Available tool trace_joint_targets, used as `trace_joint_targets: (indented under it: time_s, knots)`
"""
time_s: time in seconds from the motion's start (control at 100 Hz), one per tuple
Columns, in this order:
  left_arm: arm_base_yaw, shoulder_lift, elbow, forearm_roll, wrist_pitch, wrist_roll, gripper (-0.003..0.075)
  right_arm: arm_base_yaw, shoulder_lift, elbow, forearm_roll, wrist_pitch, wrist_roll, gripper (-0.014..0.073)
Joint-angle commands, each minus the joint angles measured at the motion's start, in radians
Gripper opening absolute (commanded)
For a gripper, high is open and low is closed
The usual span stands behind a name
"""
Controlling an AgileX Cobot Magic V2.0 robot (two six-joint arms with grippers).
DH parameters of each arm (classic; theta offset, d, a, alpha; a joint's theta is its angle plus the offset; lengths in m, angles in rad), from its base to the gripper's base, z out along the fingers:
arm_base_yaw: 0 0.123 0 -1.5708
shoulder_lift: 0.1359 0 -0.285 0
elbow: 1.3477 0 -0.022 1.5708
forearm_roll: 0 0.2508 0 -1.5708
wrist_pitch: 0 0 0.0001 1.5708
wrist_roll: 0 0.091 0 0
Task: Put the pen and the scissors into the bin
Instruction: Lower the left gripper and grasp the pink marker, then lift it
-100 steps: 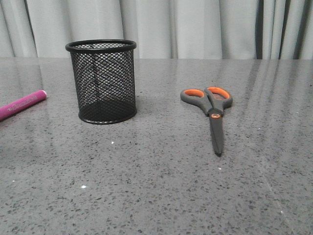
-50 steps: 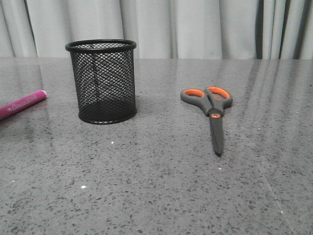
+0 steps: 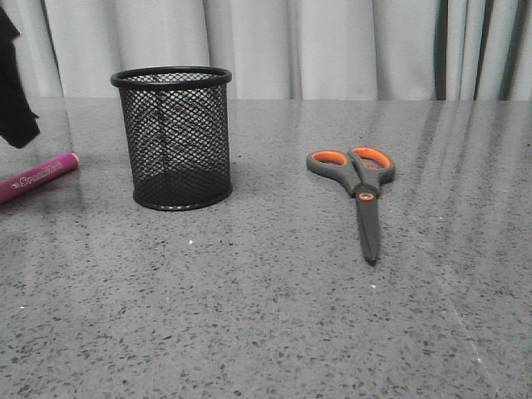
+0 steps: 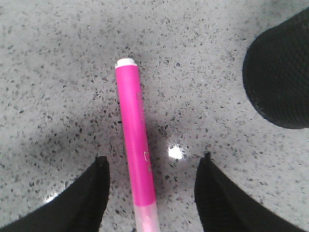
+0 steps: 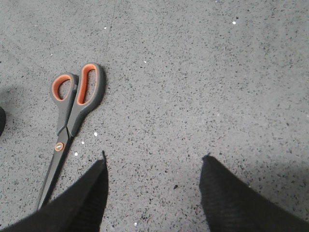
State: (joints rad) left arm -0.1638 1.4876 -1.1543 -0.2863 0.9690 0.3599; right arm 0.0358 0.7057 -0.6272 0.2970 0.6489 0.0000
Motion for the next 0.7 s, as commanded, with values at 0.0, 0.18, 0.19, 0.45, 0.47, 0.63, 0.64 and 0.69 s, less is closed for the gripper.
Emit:
trace_joint_targets:
  time_s: [0.0,0.18,0.19,0.45,0.47,0.63,0.64,0.69]
  knots:
    - [-0.011,-0.003,-0.047,0.008,-0.017,-0.019,0.0366,-0.006,0.004,-0.035,0.003,-0.046,-0.005,0.0379]
    - [-0.011,0.041,-0.069,0.006,-0.022,-0.020,0.0366,-0.006,0.004,-0.035,0.003,-0.046,-0.005,0.0379]
    - [-0.011,0.044,-0.069,0.006,-0.022,-0.020,0.0366,-0.006,0.004,-0.035,0.003,-0.046,-0.005,0.0379]
    - [-0.011,0.083,-0.069,0.006,-0.032,-0.020,0.0366,-0.006,0.004,-0.035,0.003,-0.046,-0.005,0.0379]
    - [-0.011,0.084,-0.069,0.006,-0.037,-0.020,0.0366,-0.006,0.004,-0.035,0.003,-0.046,-0.005,0.0379]
    - [-0.011,0.106,-0.069,0.006,-0.047,-0.020,0.0366,-0.006,0.004,-0.035,0.003,-0.046,-0.005,0.0379]
    - [-0.011,0.109,-0.069,0.006,-0.047,-0.020,0.0365,-0.006,0.004,-0.035,0.003,-0.046,-0.005,0.0379]
    - [-0.011,0.116,-0.069,0.006,-0.047,-0.020,0.0365,-0.006,0.004,-0.035,0.003,-0.046,-0.005,0.0379]
